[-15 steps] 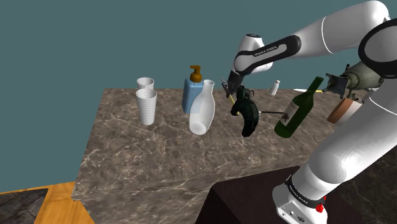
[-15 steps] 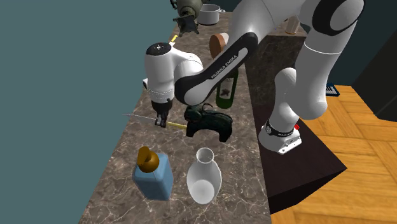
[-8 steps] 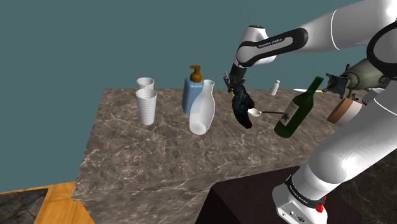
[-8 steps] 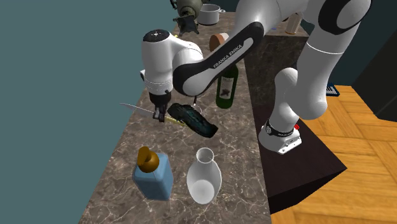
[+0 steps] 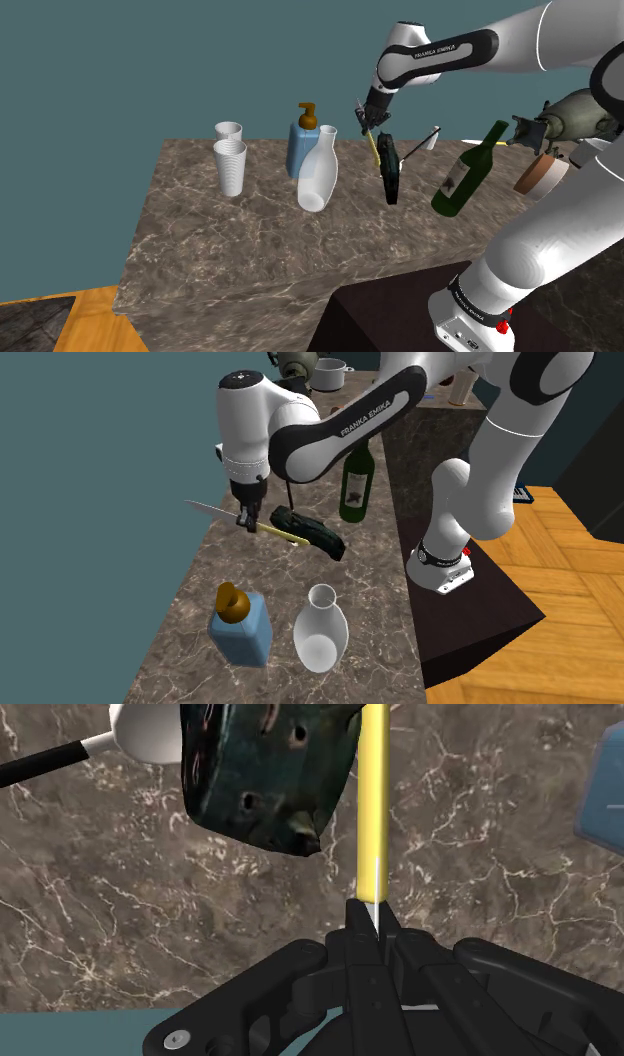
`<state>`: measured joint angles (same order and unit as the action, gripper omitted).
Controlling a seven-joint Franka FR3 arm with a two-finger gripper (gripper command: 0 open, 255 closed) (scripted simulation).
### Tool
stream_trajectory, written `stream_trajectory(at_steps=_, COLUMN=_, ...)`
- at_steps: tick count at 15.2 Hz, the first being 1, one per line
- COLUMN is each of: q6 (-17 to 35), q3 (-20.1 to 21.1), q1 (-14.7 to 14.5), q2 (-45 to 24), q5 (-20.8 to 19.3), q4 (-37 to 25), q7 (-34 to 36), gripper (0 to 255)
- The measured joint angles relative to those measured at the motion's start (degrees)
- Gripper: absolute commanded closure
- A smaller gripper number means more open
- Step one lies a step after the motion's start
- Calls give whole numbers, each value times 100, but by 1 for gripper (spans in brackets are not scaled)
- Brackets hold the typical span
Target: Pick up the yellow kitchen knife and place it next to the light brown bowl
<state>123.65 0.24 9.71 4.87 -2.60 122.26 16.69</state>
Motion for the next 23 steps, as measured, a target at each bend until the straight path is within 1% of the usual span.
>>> stream_trajectory(at_steps=11, q6=-825, q3=4, q1=-5, q2=214, q5=21, q4=-612, q7=-34, gripper=255)
stream_trajectory(at_steps=21, q6=-1608, q3=1, q1=-3, q2=249, q5=34, q4=-1362, q7=-71, gripper=255)
stream_trajectory(at_steps=23, q6=-1660, q3=-83, q1=60, q2=290, q5=37, q4=-1376, q7=-219, gripper=255)
